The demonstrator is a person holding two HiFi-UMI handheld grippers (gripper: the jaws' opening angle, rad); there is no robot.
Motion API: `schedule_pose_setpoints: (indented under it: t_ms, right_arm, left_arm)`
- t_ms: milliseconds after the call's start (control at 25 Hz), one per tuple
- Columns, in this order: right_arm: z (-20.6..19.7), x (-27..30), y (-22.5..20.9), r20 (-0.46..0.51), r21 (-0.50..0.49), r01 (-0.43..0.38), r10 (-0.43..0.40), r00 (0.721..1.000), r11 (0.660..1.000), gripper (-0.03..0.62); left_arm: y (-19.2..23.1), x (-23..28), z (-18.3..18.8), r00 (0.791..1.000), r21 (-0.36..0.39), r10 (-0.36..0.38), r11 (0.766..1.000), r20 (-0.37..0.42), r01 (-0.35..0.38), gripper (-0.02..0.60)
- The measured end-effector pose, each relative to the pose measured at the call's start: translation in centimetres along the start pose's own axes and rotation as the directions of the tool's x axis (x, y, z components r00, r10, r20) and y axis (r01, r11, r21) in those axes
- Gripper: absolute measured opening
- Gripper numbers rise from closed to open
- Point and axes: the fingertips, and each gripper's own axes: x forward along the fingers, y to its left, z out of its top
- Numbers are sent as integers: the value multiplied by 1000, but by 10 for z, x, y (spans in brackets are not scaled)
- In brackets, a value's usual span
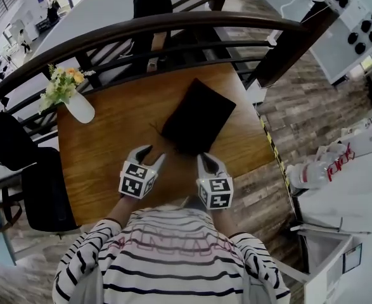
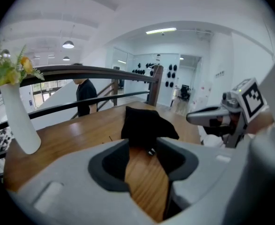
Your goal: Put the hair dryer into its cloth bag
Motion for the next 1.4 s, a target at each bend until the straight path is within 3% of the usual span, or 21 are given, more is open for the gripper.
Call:
schedule_pose_setpoints:
  t_ms: [80,400,640,1000,1400]
  right_arm:
    - [4,-9,1,31,12,23,-23,999,1000,0]
    - [14,-39,10,127,51,72,-78,989,996,0]
    - [17,-55,25,179,56,75,-84,980,996,0]
    - [11,-72,35,198,57,76,-85,976,996,0]
    - [12,-78,46,200,31,94,-98,975,995,-1]
  left_arm:
    - [-5,-7,2,1000,15,-15,1000,16,15,144]
    - [-14,-33,8,996,72,-52,996,71,47,49]
    - [-18,-45,7,993,93,-80,993,83,72,7]
    - [-29,-55,3,989,99,-113,990,94,104,3]
    - [-23,-69,-4,989,76,-81,995,126,72,3]
